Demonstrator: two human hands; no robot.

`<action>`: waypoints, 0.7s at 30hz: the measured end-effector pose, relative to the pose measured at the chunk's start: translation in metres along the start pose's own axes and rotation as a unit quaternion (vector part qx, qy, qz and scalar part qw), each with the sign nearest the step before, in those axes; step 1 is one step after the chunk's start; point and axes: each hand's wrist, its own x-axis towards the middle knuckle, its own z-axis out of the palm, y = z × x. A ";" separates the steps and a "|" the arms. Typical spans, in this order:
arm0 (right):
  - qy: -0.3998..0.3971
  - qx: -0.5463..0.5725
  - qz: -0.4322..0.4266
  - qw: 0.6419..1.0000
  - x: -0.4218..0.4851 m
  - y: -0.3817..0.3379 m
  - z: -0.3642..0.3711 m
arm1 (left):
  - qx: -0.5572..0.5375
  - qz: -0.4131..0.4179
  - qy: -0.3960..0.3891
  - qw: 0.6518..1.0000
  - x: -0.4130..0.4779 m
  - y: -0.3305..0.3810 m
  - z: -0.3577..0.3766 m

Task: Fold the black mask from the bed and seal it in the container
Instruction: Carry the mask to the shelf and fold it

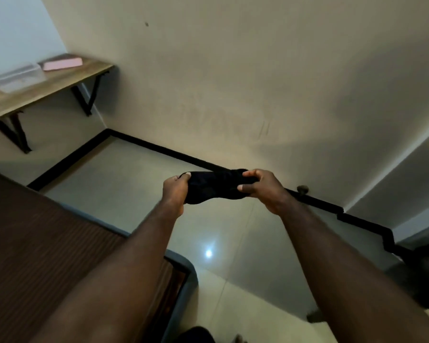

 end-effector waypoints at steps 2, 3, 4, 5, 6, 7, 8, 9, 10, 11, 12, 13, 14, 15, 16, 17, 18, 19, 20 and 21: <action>-0.023 -0.021 0.005 1.000 0.025 -0.004 -0.010 | 0.000 -0.006 0.015 1.000 0.016 0.004 0.013; -0.031 -0.037 0.003 0.999 0.039 -0.006 -0.014 | -0.004 -0.009 0.021 1.000 0.026 0.007 0.019; -0.039 -0.051 -0.001 0.998 0.053 -0.009 -0.018 | -0.008 -0.009 0.025 1.000 0.038 0.011 0.025; -0.045 -0.060 -0.006 0.997 0.068 -0.012 -0.020 | -0.012 -0.008 0.030 0.999 0.050 0.014 0.030; -0.049 -0.061 -0.011 0.997 0.084 -0.015 -0.021 | -0.015 -0.007 0.035 0.999 0.063 0.017 0.035; -0.048 -0.053 -0.015 0.997 0.097 -0.018 -0.021 | -0.017 -0.008 0.038 0.999 0.075 0.020 0.038; -0.043 -0.039 -0.018 0.998 0.114 -0.023 -0.020 | -0.022 -0.008 0.041 0.999 0.090 0.024 0.043; -0.033 -0.023 -0.021 0.999 0.131 -0.029 -0.018 | -0.030 -0.009 0.043 0.999 0.104 0.029 0.047; -0.022 -0.009 -0.025 0.999 0.151 -0.035 -0.015 | -0.040 -0.010 0.045 0.998 0.120 0.034 0.052; -0.009 0.007 -0.028 1.000 0.173 -0.043 -0.012 | -0.048 -0.011 0.047 0.998 0.138 0.041 0.056; 0.005 0.022 -0.026 0.999 0.190 -0.049 -0.008 | -0.050 -0.012 0.049 0.997 0.152 0.047 0.060; 0.013 0.033 -0.020 0.999 0.211 -0.057 -0.003 | -0.053 -0.013 0.053 0.997 0.169 0.055 0.063; 0.016 0.039 -0.013 0.999 0.231 -0.065 0.002 | -0.057 -0.016 0.057 0.997 0.187 0.063 0.066; 0.013 0.040 -0.006 0.999 0.251 -0.074 0.008 | -0.062 -0.021 0.062 0.996 0.205 0.072 0.067; 0.002 0.044 0.002 0.999 0.272 -0.082 0.015 | -0.068 -0.025 0.065 0.995 0.224 0.081 0.069; -0.012 0.050 0.006 0.999 0.287 -0.089 0.021 | -0.068 -0.027 0.068 0.995 0.239 0.088 0.069; -0.028 0.055 0.006 0.998 0.305 -0.097 0.030 | -0.070 -0.027 0.073 0.995 0.257 0.098 0.068; -0.040 0.059 0.005 0.997 0.323 -0.105 0.039 | -0.074 -0.023 0.078 0.994 0.274 0.108 0.066; -0.048 0.063 0.004 0.997 0.340 -0.113 0.047 | -0.078 -0.017 0.084 0.993 0.291 0.118 0.064; -0.054 0.068 0.005 0.996 0.357 -0.121 0.056 | -0.082 -0.013 0.091 0.992 0.307 0.127 0.061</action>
